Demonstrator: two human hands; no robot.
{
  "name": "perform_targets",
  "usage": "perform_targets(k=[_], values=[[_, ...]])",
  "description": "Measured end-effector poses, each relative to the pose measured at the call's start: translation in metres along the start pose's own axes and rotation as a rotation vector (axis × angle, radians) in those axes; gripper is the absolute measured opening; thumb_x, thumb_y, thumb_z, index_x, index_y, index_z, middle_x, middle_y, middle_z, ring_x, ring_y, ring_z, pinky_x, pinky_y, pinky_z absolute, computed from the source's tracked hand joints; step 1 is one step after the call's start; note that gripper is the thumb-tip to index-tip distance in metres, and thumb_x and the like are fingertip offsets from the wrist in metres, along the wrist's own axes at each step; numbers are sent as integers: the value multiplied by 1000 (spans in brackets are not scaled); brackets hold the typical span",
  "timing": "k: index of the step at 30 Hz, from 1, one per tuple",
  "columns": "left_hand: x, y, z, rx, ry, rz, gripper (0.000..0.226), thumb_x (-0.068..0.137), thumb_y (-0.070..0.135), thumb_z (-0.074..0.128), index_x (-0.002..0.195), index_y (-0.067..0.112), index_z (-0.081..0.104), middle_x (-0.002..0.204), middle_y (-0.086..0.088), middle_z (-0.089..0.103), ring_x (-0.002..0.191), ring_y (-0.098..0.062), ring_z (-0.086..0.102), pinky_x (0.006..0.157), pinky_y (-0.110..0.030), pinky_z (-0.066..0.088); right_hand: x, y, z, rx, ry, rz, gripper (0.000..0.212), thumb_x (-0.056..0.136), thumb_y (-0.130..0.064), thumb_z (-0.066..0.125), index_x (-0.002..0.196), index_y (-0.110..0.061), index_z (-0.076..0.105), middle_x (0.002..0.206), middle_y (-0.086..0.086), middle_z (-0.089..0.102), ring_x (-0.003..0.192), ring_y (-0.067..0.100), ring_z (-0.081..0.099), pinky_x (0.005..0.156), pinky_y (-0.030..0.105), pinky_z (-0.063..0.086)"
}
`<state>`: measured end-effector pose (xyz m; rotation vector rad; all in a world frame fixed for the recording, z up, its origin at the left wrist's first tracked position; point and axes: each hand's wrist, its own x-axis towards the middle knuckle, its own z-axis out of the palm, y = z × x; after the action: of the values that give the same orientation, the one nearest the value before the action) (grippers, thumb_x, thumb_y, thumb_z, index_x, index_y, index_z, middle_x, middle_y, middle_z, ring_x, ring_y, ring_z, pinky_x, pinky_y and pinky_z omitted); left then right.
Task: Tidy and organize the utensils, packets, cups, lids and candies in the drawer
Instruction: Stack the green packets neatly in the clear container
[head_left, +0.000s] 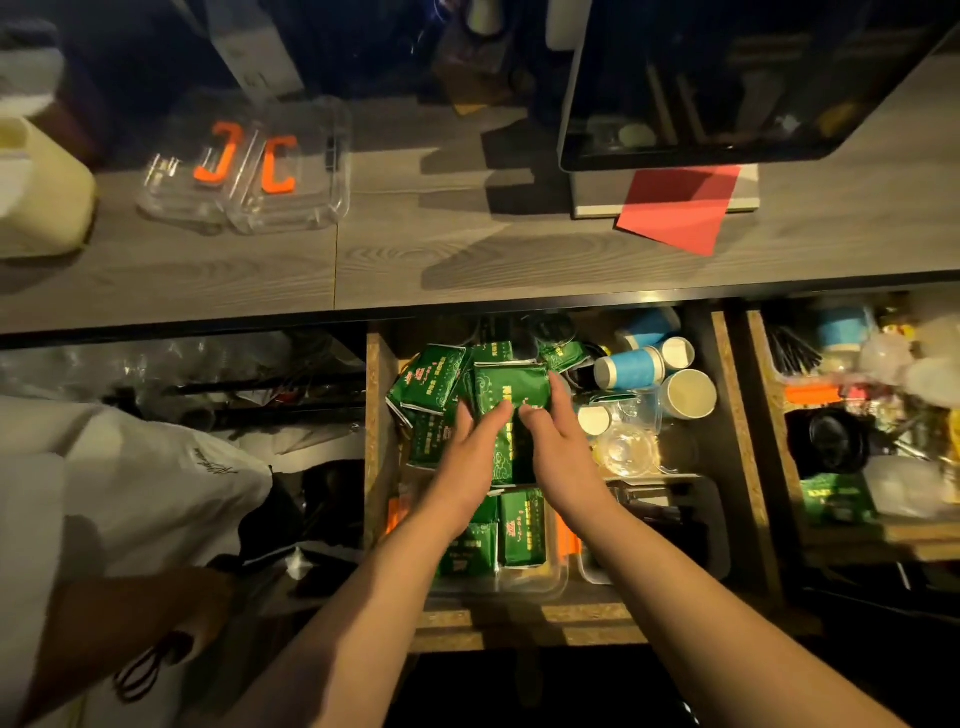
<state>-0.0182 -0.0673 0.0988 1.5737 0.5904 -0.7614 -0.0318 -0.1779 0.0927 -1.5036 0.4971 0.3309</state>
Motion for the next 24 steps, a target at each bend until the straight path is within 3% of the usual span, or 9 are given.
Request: perform_targets(k=[4, 6, 8, 10, 12, 15, 17, 20, 24], values=[[5, 1, -11, 32, -49, -4, 72, 101, 47, 44, 161, 24, 11, 164, 7, 16, 151, -15, 15, 119, -39, 16, 0, 0, 6, 48, -49, 96, 61, 101, -39, 42, 156, -35, 17, 156, -10, 26, 144, 12, 26, 117, 36, 26], [4, 2, -20, 12, -29, 7, 67, 101, 42, 47, 159, 23, 20, 155, 11, 26, 146, -11, 22, 118, -39, 19, 7, 3, 8, 78, -86, 122, 54, 103, -40, 39, 154, -35, 24, 147, -18, 29, 137, 5, 30, 113, 29, 25], [3, 2, -32, -32, 78, 36, 65, 93, 47, 54, 151, 26, 36, 149, 10, 41, 140, -14, 36, 117, -43, 28, 17, 5, 11, 122, -130, 130, 54, 98, -54, 40, 148, -33, 41, 147, -16, 41, 134, 6, 41, 111, 30, 32], [13, -9, -46, -76, 179, 32, 84, 75, 61, 60, 149, 26, 40, 149, 1, 48, 136, -21, 45, 114, -50, 34, 30, 13, 13, 95, -61, 149, 70, 85, -70, 40, 141, -28, 50, 135, -6, 58, 124, 12, 54, 107, 37, 41], [31, -29, -61, -132, 215, 8, 89, 66, 64, 61, 147, 32, 42, 148, 0, 50, 135, -24, 48, 112, -54, 37, 45, 25, 9, 82, 109, 203, 68, 88, -66, 42, 132, -16, 56, 117, 2, 63, 105, 16, 60, 95, 41, 47], [39, -40, -75, -171, 245, -6, 80, 66, 61, 60, 140, 36, 48, 142, 2, 56, 131, -24, 52, 111, -56, 39, 69, 56, -1, -36, 201, 269, 56, 86, -62, 46, 105, -12, 64, 95, 9, 63, 90, 23, 60, 94, 54, 49], [36, -37, -77, -208, 257, -10, 63, 71, 52, 61, 132, 36, 55, 134, 2, 62, 126, -24, 57, 109, -56, 41, 82, 76, -3, -174, 184, 298, 45, 82, -60, 50, 96, -19, 63, 105, 13, 67, 98, 28, 63, 96, 57, 49], [39, -38, -79, -251, 276, -32, 48, 74, 44, 59, 122, 36, 60, 125, 1, 68, 119, -25, 61, 106, -57, 44, 96, 78, 4, -397, 117, 268, 31, 98, -37, 53, 105, -8, 65, 107, 13, 68, 100, 28, 62, 88, 38, 49], [50, -48, -81, -277, 298, -49, 70, 64, 55, 62, 130, 36, 56, 133, 3, 63, 125, -24, 57, 108, -57, 41, 121, 84, 26, -598, -10, 267, 52, 95, -35, 62, 132, 1, 53, 132, 17, 60, 119, 32, 58, 100, 38, 45]])
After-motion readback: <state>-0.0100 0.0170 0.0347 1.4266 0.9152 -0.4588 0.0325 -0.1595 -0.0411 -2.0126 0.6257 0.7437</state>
